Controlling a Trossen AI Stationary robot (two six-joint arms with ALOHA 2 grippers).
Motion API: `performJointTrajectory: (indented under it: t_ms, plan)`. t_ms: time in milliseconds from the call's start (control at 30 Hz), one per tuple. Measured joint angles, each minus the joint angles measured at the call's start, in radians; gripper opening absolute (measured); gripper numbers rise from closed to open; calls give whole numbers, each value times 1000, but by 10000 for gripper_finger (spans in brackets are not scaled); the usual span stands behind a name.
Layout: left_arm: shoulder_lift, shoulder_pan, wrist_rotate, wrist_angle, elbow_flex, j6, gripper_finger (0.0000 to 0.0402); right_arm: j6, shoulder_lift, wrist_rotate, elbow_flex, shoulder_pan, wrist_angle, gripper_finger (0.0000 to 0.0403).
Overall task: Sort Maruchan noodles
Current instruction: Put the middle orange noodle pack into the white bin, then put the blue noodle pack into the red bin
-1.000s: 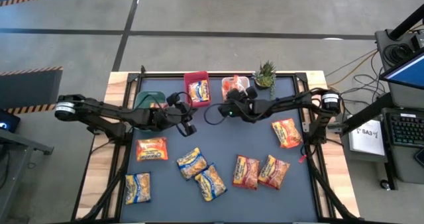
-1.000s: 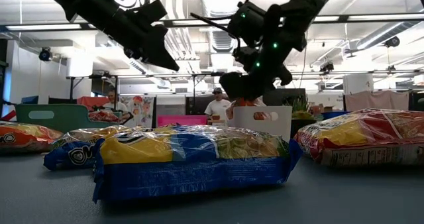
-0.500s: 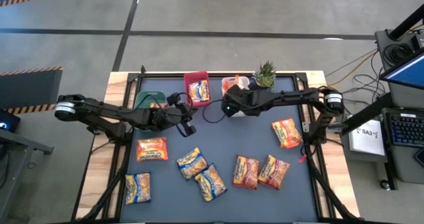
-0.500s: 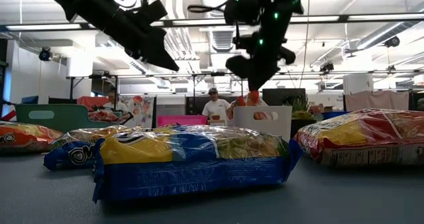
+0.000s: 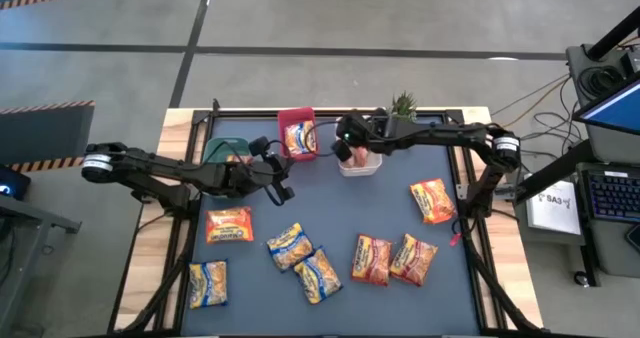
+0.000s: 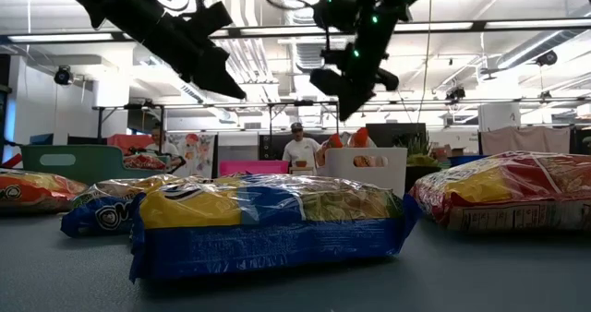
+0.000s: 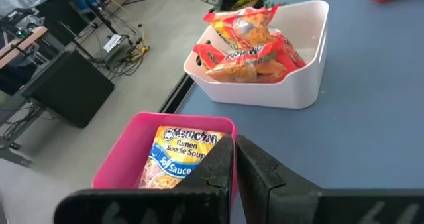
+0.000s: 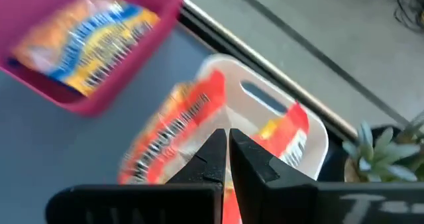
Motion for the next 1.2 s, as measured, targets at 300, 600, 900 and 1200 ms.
performJointTrajectory:
  t_ms: [300, 600, 900, 1200]
  plan:
    - [0, 0, 0, -10, 0, -17, 0, 61, 0, -70, -87, 10, -50, 9]
    - [-3, -24, 185, -10, 0, -127, 0, 25, -92, -61, -83, 81, -102, 9]
    - [-5, -86, 426, -56, 0, -261, 0, 9, -248, -59, -210, 230, -47, 9]
    - [-4, -152, 660, -277, 44, -503, 0, 32, -365, -225, -478, 320, 380, 9]
